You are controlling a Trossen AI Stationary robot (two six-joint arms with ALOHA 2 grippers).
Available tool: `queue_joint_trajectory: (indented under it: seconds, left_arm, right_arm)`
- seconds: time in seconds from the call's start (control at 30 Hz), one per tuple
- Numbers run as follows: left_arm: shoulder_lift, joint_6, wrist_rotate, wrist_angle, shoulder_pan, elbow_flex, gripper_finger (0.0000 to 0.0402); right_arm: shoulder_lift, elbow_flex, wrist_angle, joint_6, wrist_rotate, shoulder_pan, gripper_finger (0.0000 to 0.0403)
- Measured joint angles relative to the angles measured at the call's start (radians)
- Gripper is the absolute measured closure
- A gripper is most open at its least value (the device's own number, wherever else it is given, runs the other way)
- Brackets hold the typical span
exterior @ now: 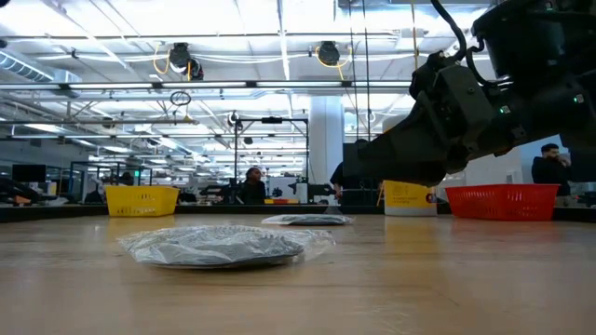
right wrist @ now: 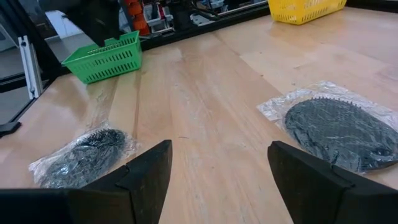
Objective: Pick & Place Travel size toiletries
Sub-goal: Put the black hairbrush into the red bin
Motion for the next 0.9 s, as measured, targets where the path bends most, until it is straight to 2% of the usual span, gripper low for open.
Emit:
queue_joint_trajectory:
  seconds: [0.1, 0.17, 0.33, 0.4, 0.47, 0.53, 0.63, 0.77, 0.9]
  left_arm:
    - [-0.055, 0.090, -0.122, 0.007, 0.022, 0.000, 0.0146]
    - [-0.085, 0.202, -0.257, 0.036, 0.041, 0.000, 0.0147]
    - [-0.122, 0.596, -0.706, 0.158, 0.092, 0.000, 0.0162]
    - [-0.117, 0.769, -0.858, 0.213, 0.119, 0.000, 0.0168]
    - [-0.107, 0.940, -0.950, 0.273, 0.161, 0.000, 0.0175]
    - [-0.088, 1.088, -0.989, 0.330, 0.230, 0.000, 0.0184]
    - [-0.058, 1.250, -0.984, 0.423, 0.353, 0.000, 0.0197]
    - [-0.002, 1.409, -0.921, 0.585, 0.506, 0.000, 0.0218]
    - [0.093, 1.560, -0.803, 0.772, 0.623, 0.000, 0.0239]
  right_arm:
    - [0.000, 0.000, 0.000, 0.000, -0.006, 0.000, 0.0147]
    - [0.000, 0.000, 0.004, -0.013, -0.046, 0.000, 0.0147]
    - [0.000, 0.012, 0.022, -0.133, -0.158, 0.006, 0.0147]
    - [0.000, 0.026, 0.022, -0.175, -0.144, 0.014, 0.0147]
    - [0.000, 0.045, 0.009, -0.178, -0.104, 0.012, 0.0147]
    - [-0.001, 0.070, -0.048, -0.156, -0.066, -0.013, 0.0147]
    - [-0.063, 0.088, -0.199, -0.084, -0.053, -0.088, 0.0147]
    - [-0.209, 0.118, -0.521, 0.000, -0.155, -0.238, 0.0147]
    - [-0.285, 0.129, -0.668, -0.004, -0.240, -0.378, 0.0147]
